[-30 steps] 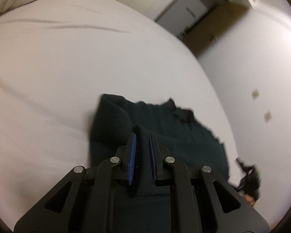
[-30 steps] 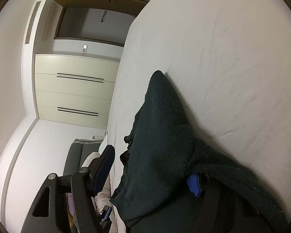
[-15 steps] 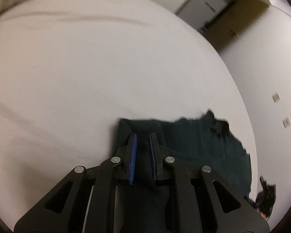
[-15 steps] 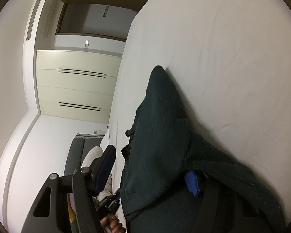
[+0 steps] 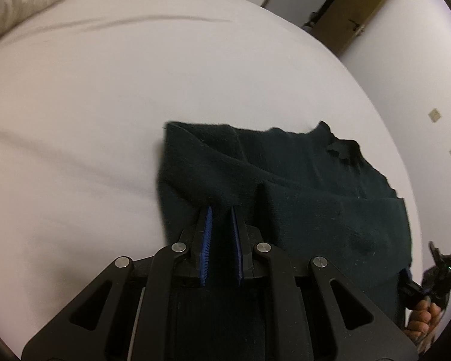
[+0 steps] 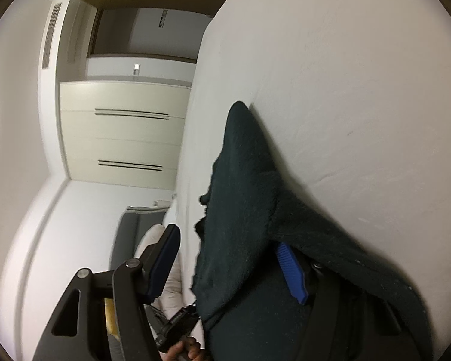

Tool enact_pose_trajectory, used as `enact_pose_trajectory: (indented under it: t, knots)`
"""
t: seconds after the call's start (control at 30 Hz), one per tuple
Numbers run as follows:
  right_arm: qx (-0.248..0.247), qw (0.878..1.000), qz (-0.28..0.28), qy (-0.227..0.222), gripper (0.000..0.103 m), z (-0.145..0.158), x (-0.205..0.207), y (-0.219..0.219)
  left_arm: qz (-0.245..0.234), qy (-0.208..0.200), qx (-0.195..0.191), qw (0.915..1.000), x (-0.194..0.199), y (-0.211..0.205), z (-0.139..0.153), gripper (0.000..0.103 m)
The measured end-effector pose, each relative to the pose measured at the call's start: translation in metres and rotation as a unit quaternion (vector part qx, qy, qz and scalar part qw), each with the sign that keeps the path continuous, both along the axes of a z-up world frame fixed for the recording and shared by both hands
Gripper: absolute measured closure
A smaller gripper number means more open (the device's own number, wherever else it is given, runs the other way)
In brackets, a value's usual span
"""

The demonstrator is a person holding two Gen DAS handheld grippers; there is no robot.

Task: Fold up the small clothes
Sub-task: 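Lower the folded side flat and release it from the left tool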

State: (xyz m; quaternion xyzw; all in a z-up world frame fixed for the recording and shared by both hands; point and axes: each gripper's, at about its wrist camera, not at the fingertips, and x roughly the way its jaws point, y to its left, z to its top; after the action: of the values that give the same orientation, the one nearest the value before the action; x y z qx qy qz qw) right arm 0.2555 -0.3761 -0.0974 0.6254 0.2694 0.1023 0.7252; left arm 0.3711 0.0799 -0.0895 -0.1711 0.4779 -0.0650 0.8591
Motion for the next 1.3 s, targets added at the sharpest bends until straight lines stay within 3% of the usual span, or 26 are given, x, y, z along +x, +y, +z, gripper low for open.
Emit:
enact_pose_trajectory:
  t: [0.13, 0.23, 0.3, 0.4, 0.47, 0.53, 0.67, 0.73, 0.77, 0.8, 0.83, 0.87, 0.93, 1.13, 1.2, 1.3]
  knots:
    - [0.034, 0.999, -0.004, -0.014, 0.026, 0.003, -0.019, -0.002, -0.011, -0.057, 0.017, 0.9982, -0.022, -0.017, 0.043, 0.090]
    - [0.057, 0.998, -0.013, -0.010, 0.018, 0.006, -0.030, 0.000, -0.069, -0.089, 0.043, 0.9927, -0.028, -0.057, 0.062, 0.090]
    - [0.059, 0.998, -0.010, -0.001, 0.015, 0.012, -0.032, 0.005, -0.101, -0.078, 0.064, 0.9897, -0.024, -0.081, 0.051, 0.090]
    - [0.035, 0.999, 0.013, -0.012, 0.015, 0.029, -0.025, 0.015, -0.097, -0.019, 0.049, 0.9939, -0.016, -0.081, 0.010, 0.090]
    - [0.011, 0.999, 0.023, -0.026, 0.015, 0.040, -0.014, 0.018, -0.092, -0.044, 0.019, 0.9946, -0.024, -0.077, 0.004, 0.090]
    - [0.002, 0.999, 0.024, -0.034, 0.015, 0.044, -0.002, 0.017, -0.091, -0.040, -0.002, 0.9950, -0.023, -0.073, 0.002, 0.090]
    - [-0.011, 0.998, 0.032, -0.046, 0.015, 0.043, 0.036, 0.016, -0.099, -0.036, 0.010, 0.9944, -0.024, -0.071, 0.004, 0.090]
    - [-0.034, 0.996, 0.056, -0.056, 0.006, 0.039, 0.050, 0.020, -0.097, -0.046, 0.008, 0.9942, -0.027, -0.070, 0.002, 0.090]
    - [-0.053, 0.996, 0.064, -0.044, 0.008, 0.029, 0.058, 0.021, -0.095, -0.049, -0.001, 0.9942, -0.029, -0.066, 0.000, 0.090]
    - [-0.072, 0.996, 0.057, -0.009, 0.018, 0.014, 0.061, 0.017, -0.094, -0.048, -0.010, 0.9943, -0.026, -0.069, -0.002, 0.090]
    - [-0.082, 0.995, 0.057, 0.002, 0.045, 0.010, 0.061, 0.016, -0.093, -0.045, -0.028, 0.9943, -0.027, -0.064, -0.002, 0.090]
    - [-0.093, 0.994, 0.063, 0.005, 0.063, 0.007, 0.060, 0.012, -0.092, -0.042, -0.041, 0.9940, -0.025, -0.055, -0.003, 0.090]
    - [-0.074, 0.996, 0.052, 0.002, 0.069, 0.003, 0.042, -0.005, -0.083, -0.034, -0.063, 0.9939, -0.028, -0.040, -0.002, 0.090]
    - [-0.097, 0.995, -0.034, 0.016, 0.021, 0.031, -0.058, -0.052, -0.039, -0.022, -0.018, 0.9988, -0.080, -0.003, 0.025, 0.090]
    - [-0.133, 0.990, -0.048, 0.012, 0.006, 0.050, -0.098, -0.060, -0.026, -0.031, -0.025, 0.9989, -0.108, 0.018, 0.037, 0.090]
    - [-0.191, 0.981, -0.017, 0.013, 0.005, 0.068, -0.135, -0.061, -0.006, -0.044, -0.037, 0.9983, -0.155, 0.045, 0.054, 0.090]
